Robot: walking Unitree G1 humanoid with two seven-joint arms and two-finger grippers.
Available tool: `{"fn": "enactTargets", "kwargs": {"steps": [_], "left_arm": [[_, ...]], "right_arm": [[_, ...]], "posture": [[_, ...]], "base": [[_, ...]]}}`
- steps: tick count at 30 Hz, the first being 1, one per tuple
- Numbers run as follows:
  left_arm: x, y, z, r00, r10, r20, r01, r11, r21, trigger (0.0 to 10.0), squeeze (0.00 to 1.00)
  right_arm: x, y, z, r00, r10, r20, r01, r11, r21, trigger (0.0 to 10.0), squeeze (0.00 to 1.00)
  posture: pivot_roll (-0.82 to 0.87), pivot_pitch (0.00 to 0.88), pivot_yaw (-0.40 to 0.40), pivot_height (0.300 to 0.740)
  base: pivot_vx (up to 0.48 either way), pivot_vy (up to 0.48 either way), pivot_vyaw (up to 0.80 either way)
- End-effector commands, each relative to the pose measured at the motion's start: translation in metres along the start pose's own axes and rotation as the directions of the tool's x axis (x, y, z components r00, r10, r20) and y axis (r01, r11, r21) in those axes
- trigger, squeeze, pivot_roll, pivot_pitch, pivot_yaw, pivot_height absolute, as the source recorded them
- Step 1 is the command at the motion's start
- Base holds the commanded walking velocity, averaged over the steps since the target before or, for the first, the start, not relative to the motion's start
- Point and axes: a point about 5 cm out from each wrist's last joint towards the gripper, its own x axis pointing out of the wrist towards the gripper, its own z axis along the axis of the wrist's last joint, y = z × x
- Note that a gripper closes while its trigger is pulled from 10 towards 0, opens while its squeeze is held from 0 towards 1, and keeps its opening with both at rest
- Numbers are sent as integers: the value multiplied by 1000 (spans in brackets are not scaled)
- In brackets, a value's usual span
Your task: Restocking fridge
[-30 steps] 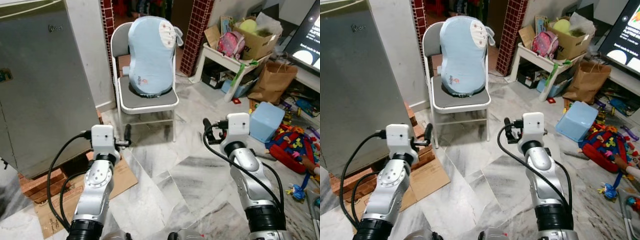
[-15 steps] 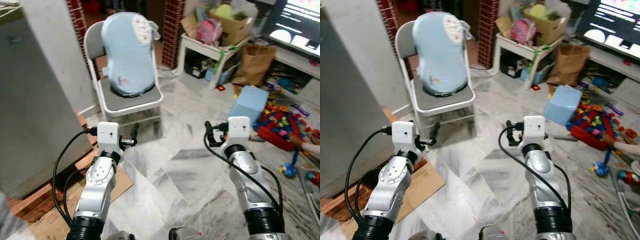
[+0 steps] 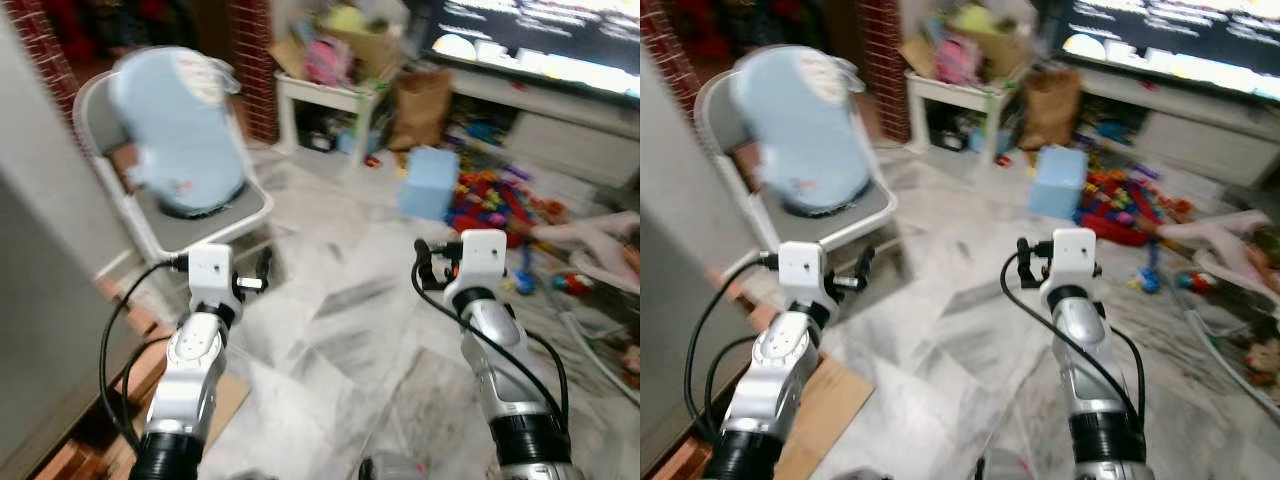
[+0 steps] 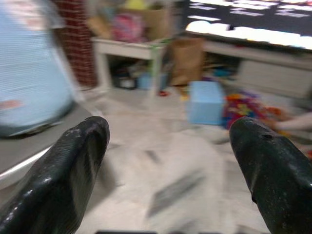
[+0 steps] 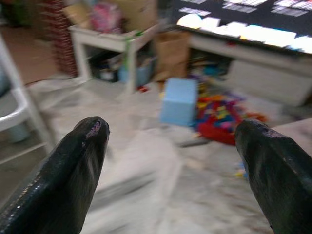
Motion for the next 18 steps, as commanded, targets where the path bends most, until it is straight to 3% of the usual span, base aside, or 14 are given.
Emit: {"fn": "enactTargets", "kwargs": {"steps": [1,6,18], "left_arm": [[-2,10,0,1000,27,-8,-26,1000,14,10000,0],[1,9,1,1000,21,-6,-21,1000,8,10000,0],[0,6,-3,1000,10,-18,-10,1000,-17,10000,0]], "right_arm": [[1,7,3,1000,13,11,-13,1000,10,10000,0],[2,5,4,1000,8,13,-8,1000,7,10000,0],[-2,3,1,1000,3,4,-3,1000,7,10000,0]], "posture": [[-98,0,45,740],[-108,0,47,740],[-114,0,40,740]], "base": [[0,0,-800],[0,0,-800],[0,0,0]]}}
